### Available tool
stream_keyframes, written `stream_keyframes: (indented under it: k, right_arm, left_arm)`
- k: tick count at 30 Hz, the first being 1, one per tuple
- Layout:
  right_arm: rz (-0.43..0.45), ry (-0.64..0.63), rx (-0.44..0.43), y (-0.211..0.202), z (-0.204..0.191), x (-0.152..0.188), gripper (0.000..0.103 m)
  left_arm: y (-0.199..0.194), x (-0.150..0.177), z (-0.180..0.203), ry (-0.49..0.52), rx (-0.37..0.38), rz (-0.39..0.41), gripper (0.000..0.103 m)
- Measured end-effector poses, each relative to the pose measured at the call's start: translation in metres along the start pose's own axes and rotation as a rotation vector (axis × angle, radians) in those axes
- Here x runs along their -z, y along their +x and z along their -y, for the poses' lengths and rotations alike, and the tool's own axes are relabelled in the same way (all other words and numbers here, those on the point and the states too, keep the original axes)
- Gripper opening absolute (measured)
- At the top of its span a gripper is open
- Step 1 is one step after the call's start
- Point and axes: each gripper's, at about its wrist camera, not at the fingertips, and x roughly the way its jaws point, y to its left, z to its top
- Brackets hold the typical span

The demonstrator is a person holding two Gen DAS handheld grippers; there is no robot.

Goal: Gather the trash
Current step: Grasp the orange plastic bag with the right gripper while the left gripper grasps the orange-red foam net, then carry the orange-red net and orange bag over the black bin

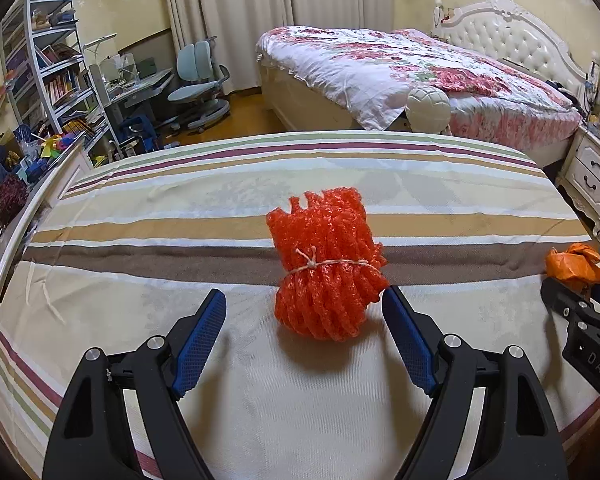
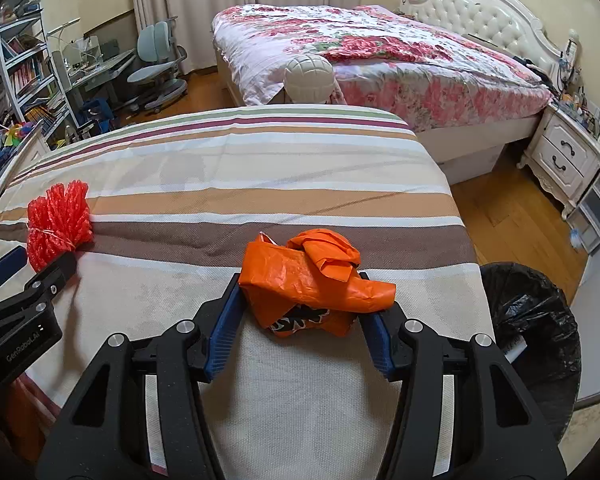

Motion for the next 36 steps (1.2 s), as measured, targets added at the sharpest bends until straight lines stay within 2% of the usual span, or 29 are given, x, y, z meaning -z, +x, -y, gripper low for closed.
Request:
stream_keyframes:
  k: [13,17,19,25,36]
  right_arm:
    - [0.0,0.003,-0.007,0.001,-0.001,0.001,0.055]
    - [0.0,0.004,-0.011,0.001,-0.002,0.001,0.055]
    - [0.001,0.004,-0.01,0.001,-0.002,0.001,0.055]
    - [0.001,0.002,-0.007,0.001,-0.002,0.001,0.055]
    - [0.006,0.009,-0.009,-0.005,0.001,0.005,0.053]
  left_arm:
    - [0.013,-0.01,0.003,-0.005,0.036,-0.031,0.077]
    - [0.016,-0.009,0.004,0.003,0.057,-0.05,0.052]
    - [0.015,-0.009,0.005,0.007,0.071,-0.045,0.046]
    - [0.013,-0.009,0.008,0.024,0.07,-0.039,0.042]
    - [-0.003,-0.001,0.012,0.045,0.075,-0.008,0.041]
